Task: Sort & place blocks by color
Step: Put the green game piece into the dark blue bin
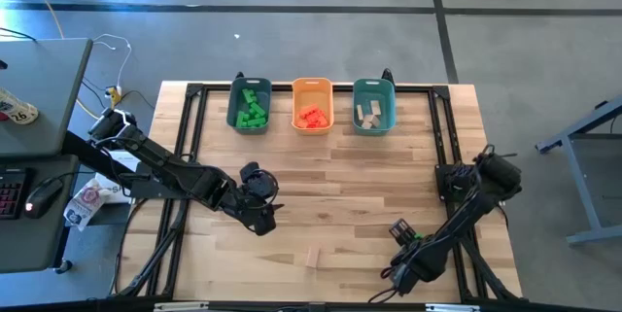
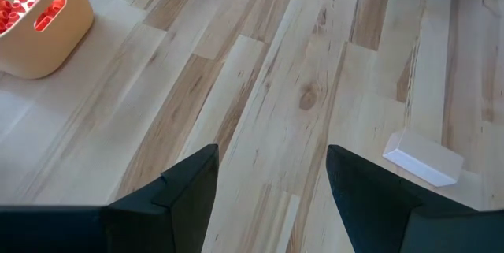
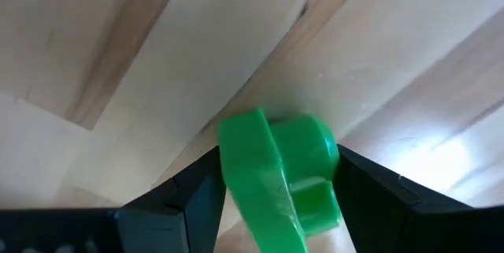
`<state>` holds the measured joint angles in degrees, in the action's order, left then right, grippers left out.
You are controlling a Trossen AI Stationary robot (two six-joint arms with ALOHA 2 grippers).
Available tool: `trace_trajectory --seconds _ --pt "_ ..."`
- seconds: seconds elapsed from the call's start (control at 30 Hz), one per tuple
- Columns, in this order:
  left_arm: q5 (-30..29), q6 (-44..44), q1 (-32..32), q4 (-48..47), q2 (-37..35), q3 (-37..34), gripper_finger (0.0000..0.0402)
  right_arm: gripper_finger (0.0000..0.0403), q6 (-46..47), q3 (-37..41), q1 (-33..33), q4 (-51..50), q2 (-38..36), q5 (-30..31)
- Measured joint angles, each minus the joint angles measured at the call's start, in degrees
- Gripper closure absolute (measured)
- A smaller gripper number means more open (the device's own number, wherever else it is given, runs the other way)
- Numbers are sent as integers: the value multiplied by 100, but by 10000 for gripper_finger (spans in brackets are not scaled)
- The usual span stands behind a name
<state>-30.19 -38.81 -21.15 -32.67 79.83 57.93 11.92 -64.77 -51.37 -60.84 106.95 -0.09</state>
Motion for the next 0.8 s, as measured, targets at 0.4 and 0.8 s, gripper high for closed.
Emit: trace_trajectory --seconds 0.4,0.8 --pt "1 0 -1 -4 0 0 178 221 329 -11 48 237 164 -246" --pt "0 2 1 -4 0 0 178 260 621 -11 294 308 169 -297"
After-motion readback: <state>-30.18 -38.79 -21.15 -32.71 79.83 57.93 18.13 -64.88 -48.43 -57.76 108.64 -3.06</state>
